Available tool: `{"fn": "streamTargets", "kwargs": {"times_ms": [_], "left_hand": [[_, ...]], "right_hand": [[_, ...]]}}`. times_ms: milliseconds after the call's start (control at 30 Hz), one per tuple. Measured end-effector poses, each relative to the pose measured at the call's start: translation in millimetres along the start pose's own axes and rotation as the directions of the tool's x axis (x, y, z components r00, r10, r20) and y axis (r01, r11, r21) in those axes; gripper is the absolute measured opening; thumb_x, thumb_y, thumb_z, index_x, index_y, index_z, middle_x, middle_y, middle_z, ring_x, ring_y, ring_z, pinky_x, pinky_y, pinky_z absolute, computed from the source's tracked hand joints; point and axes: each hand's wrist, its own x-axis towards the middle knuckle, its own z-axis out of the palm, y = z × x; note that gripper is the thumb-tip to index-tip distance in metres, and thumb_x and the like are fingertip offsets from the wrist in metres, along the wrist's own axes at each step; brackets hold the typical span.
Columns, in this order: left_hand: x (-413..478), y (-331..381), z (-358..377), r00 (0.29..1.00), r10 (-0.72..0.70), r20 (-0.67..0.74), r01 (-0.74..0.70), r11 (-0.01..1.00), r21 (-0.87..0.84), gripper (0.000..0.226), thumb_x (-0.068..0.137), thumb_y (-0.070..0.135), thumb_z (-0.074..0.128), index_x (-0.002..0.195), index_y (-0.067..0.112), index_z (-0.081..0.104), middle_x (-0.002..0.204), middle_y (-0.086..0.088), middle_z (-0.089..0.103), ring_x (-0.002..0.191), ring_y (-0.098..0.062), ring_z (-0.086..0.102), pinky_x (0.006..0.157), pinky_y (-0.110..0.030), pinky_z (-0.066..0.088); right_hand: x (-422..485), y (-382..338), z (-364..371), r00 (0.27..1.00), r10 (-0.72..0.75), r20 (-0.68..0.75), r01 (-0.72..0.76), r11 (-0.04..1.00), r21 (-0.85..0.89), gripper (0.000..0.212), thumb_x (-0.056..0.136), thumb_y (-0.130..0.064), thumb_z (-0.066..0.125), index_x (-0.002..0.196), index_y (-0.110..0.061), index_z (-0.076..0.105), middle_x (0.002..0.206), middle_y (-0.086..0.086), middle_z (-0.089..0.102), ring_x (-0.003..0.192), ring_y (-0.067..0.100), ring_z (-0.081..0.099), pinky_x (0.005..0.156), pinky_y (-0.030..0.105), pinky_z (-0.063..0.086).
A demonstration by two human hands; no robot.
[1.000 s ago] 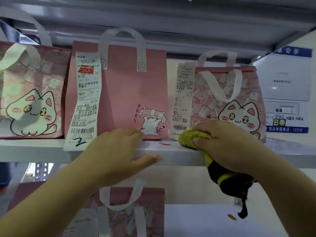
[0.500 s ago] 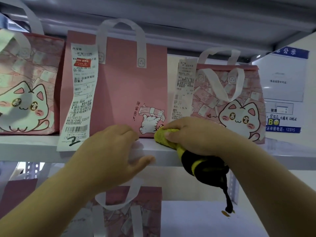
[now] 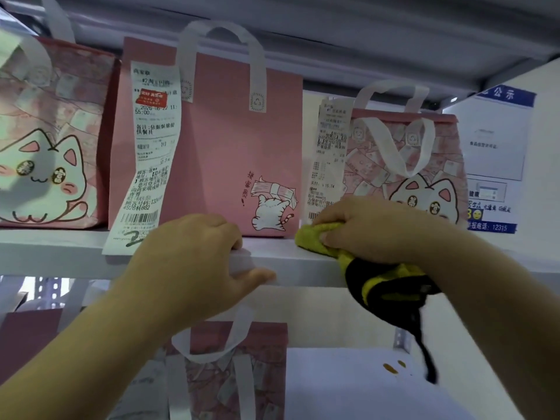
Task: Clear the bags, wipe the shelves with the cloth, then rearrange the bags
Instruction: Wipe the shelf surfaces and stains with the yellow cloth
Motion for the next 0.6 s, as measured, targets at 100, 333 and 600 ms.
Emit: {"fn": "streamTargets", "kwargs": {"times_ms": [100, 333, 600], "left_hand": [[0, -1, -1, 1.000, 0.000, -0.011, 0.000, 1.000, -0.015, 0.082, 0.056, 0.087, 0.020, 0.088, 0.027, 0.066, 0.080, 0.012, 0.061, 0.074, -0.011, 0.056, 0.067, -0.031, 0.050], [-1, -2, -1, 0.999, -0.004, -0.032, 0.003, 1.000, -0.023, 0.085, 0.053, 0.088, 0.017, 0.086, 0.028, 0.066, 0.078, 0.012, 0.062, 0.071, -0.012, 0.056, 0.066, -0.032, 0.050], [-3, 2, -5, 0.999, -0.023, -0.045, 0.021, 0.999, -0.040, 0.086, 0.050, 0.087, 0.014, 0.085, 0.028, 0.066, 0.078, 0.012, 0.062, 0.071, -0.012, 0.056, 0.062, -0.028, 0.047]], "right_hand": [[13, -18, 9, 0.999, -0.045, -0.004, 0.045, 0.998, 0.048, 0.035, 0.094, -0.034, 0.046, 0.126, -0.043, 0.054, 0.130, -0.012, 0.053, 0.099, 0.008, 0.042, 0.082, 0.025, 0.030], [-10, 1, 3, 0.994, -0.110, -0.013, 0.111, 0.980, 0.167, 0.022, 0.088, -0.042, 0.054, 0.107, -0.049, 0.060, 0.100, -0.022, 0.062, 0.088, -0.001, 0.055, 0.072, 0.020, 0.038], [-5, -11, 8, 0.998, -0.027, -0.055, 0.031, 0.996, 0.080, 0.030, 0.089, -0.044, 0.050, 0.118, -0.043, 0.060, 0.118, -0.014, 0.059, 0.105, 0.012, 0.051, 0.084, 0.031, 0.036]]}}
